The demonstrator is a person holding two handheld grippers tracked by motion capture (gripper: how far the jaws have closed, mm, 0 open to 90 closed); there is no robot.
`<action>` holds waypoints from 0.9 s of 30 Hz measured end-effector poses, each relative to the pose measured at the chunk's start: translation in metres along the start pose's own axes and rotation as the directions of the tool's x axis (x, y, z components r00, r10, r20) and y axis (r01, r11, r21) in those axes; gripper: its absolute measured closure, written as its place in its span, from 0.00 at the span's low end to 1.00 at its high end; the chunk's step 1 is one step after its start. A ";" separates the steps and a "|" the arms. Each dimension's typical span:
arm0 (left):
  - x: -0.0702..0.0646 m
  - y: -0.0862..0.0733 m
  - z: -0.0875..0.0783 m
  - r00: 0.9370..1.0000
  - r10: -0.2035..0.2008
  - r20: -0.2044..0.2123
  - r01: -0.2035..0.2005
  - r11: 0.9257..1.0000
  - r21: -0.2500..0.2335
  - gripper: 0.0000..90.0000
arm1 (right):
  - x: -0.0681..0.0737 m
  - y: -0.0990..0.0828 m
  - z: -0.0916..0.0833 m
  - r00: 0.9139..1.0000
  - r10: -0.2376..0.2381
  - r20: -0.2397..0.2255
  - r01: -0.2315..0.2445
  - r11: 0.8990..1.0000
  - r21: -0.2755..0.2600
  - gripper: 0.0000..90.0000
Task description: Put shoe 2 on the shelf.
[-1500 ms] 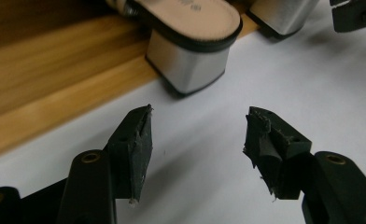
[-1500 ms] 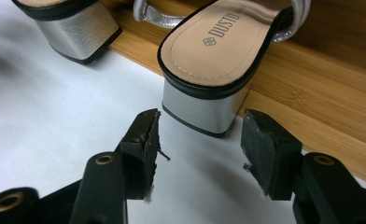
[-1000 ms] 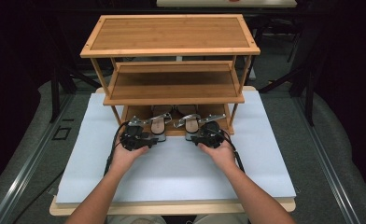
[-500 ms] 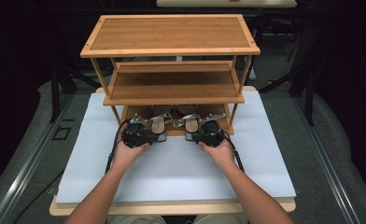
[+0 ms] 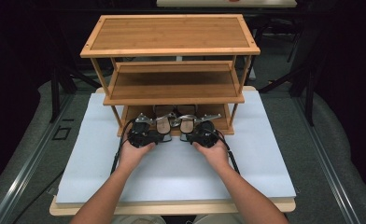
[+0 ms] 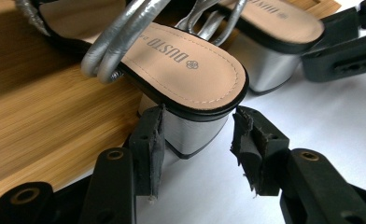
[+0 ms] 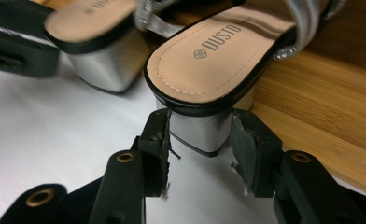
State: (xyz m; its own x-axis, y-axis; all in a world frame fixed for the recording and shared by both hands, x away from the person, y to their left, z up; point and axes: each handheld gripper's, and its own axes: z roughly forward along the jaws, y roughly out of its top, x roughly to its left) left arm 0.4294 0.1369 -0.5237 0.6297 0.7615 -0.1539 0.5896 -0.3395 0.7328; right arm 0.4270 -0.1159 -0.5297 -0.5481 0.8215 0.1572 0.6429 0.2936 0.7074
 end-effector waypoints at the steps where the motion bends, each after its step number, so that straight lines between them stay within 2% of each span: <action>1: -0.002 0.001 0.001 1.000 -0.001 -0.003 0.001 1.000 0.001 0.60 | 0.001 0.000 0.001 1.000 -0.001 -0.001 0.001 1.000 0.000 0.64; 4: -0.004 0.002 0.002 1.000 -0.005 -0.002 0.005 1.000 0.001 0.60 | 0.004 0.001 0.002 1.000 0.003 0.011 -0.003 1.000 -0.001 0.64; 10: -0.008 0.001 0.006 1.000 -0.015 0.007 0.015 1.000 -0.019 0.61 | 0.006 0.002 0.004 1.000 0.006 -0.001 -0.006 1.000 -0.008 0.64; 13: -0.010 0.001 0.007 1.000 -0.008 -0.001 0.008 1.000 -0.019 0.61 | 0.008 0.002 0.005 1.000 0.011 0.000 -0.011 1.000 -0.010 0.64; 27: -0.009 -0.001 0.007 1.000 -0.018 0.007 0.018 0.999 -0.029 0.61 | 0.007 0.002 0.006 1.000 0.022 -0.013 -0.022 1.000 -0.013 0.63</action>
State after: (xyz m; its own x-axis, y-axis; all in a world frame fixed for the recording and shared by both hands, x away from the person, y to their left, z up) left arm 0.4269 0.1265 -0.5278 0.6223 0.7637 -0.1716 0.5863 -0.3095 0.7487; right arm 0.4275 -0.1068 -0.5312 -0.5409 0.8213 0.1813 0.6478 0.2693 0.7126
